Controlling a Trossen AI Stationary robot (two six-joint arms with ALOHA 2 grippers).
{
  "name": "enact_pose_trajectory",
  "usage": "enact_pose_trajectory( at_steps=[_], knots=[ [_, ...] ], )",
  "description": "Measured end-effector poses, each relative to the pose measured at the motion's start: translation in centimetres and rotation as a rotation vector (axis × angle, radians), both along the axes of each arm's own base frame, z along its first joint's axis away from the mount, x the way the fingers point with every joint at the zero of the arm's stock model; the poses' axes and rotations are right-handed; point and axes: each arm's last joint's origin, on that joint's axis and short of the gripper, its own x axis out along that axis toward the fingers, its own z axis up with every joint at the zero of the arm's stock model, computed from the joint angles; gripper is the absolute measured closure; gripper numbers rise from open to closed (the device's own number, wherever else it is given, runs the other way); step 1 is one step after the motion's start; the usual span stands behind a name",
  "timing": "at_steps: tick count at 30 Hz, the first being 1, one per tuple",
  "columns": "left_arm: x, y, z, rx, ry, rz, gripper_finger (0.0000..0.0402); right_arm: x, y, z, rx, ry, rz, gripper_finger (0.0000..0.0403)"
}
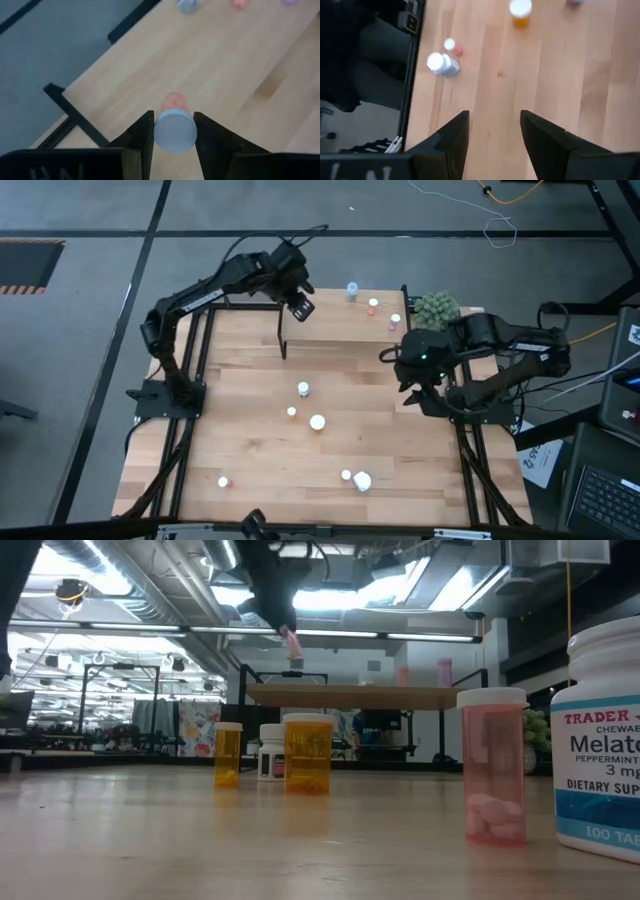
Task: Pick and place medicine bottles onto shelf by color
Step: Put the middle pink pill bottle on the shelf
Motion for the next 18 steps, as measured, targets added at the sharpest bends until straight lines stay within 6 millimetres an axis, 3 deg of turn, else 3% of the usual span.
enact_pose_trajectory(
  at_steps=[4,12,18],
  knots=[
    [0.5,0.3,-1.7,-0.053,0.089,-0.002,0.0293,0.3,0.0,-2.0,0.023,0.096,-0.068,0.0224],
    [0.5,-0.4,-2.3,-0.073,0.162,-0.034,0.0293,0.6,0.1,-6.0,0.050,0.260,-0.187,0.0224],
    [0.0,-0.8,-2.7,-0.107,0.233,-0.049,0.0293,1.3,0.1,-8.2,0.079,0.275,-0.263,0.0224]
  ],
)
